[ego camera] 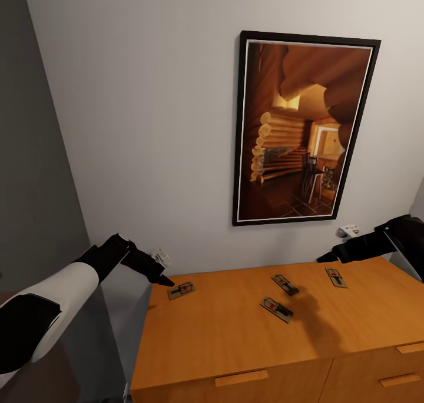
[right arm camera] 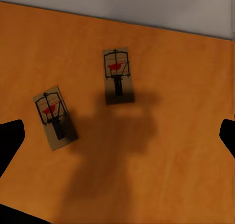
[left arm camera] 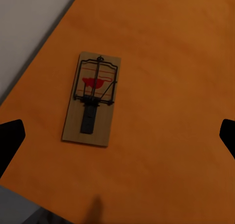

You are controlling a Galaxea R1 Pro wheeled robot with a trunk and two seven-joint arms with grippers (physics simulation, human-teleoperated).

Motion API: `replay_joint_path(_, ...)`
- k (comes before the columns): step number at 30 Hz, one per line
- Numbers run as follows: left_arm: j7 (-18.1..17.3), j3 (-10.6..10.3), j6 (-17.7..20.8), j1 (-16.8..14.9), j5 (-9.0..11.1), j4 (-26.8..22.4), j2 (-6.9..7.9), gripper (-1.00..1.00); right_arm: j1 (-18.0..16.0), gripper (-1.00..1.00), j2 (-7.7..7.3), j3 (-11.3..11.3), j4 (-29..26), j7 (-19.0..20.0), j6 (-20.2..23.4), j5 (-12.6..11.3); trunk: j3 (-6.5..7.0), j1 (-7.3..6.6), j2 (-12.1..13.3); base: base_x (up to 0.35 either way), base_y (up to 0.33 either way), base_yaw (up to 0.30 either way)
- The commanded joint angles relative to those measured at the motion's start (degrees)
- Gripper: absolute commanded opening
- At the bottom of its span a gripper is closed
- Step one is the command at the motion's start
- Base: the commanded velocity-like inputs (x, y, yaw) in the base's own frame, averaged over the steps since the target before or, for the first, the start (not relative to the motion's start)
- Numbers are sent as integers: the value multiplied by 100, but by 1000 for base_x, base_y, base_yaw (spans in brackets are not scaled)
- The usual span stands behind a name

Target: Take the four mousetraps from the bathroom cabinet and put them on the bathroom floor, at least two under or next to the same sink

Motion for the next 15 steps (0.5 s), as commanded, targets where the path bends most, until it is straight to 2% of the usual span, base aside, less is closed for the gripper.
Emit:
replay_joint_path(1,-31,19,59,-2,-37,-14,1,100,-8,100,-12,10,-6,46,21,44,-10,2,-8,0,0,0)
replay_joint_path(9,-29,23,59,-3,-38,-18,1,100,-8,100,-30,10,-4,46,21,42,-10,2,-8,0,0,0)
replay_joint_path(15,-24,23,61,-2,-38,-21,1,100,-8,100,-31,10,-4,47,21,45,-118,133,-248,0,0,0)
